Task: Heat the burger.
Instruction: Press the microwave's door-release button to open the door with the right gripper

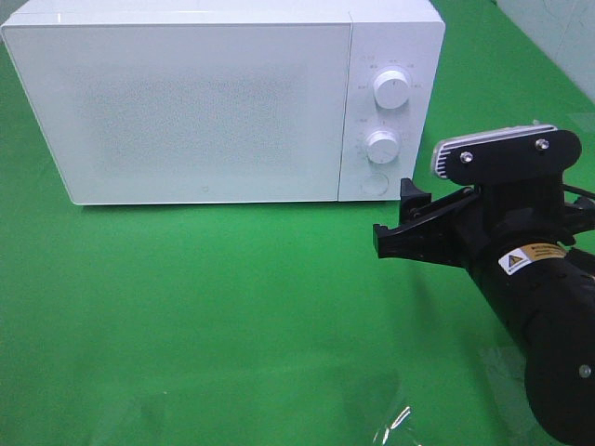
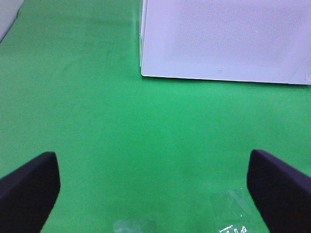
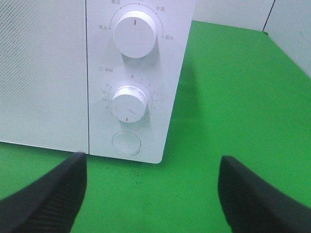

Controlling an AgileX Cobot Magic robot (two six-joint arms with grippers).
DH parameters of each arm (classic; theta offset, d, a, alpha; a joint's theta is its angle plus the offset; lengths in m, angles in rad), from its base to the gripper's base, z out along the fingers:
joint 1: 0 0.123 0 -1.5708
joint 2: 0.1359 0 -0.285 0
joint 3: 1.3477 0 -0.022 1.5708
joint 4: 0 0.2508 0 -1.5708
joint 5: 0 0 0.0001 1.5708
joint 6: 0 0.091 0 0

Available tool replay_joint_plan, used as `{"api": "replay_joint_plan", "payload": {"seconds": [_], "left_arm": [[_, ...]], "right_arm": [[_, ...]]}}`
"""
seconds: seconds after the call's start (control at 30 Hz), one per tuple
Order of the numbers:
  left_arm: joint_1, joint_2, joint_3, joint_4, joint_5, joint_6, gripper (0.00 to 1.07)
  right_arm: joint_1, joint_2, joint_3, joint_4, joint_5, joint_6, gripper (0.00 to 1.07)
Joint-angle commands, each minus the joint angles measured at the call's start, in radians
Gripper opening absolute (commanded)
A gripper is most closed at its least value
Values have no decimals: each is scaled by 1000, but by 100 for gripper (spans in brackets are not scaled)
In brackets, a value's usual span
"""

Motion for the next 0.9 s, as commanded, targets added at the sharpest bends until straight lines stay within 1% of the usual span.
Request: {"api": "replay_joint_plan", "payload": {"seconds": [0.03,0.17,0.23,0.33,0.43,0.9], "left_arm": [[-3,-16,0,-6,-6,-1,96],[-3,-16,0,-6,-6,-1,96],[-3,-16,0,-6,-6,-1,96],[-3,-16,0,-6,-6,-1,96],[-3,-16,0,-6,-6,-1,96],[-3,-16,0,-6,-6,-1,96]], "right_arm": [[-1,-2,-6,-1,-17,0,73],[-1,5,-9,0,-18,18,73],[-30,44,-42,-21,-3,56,73],[-40,57,-53,-34,3,63,73],[-60,88,-86,-69,19,75,73],[-72,190,-169,-85,39,98,73]]}}
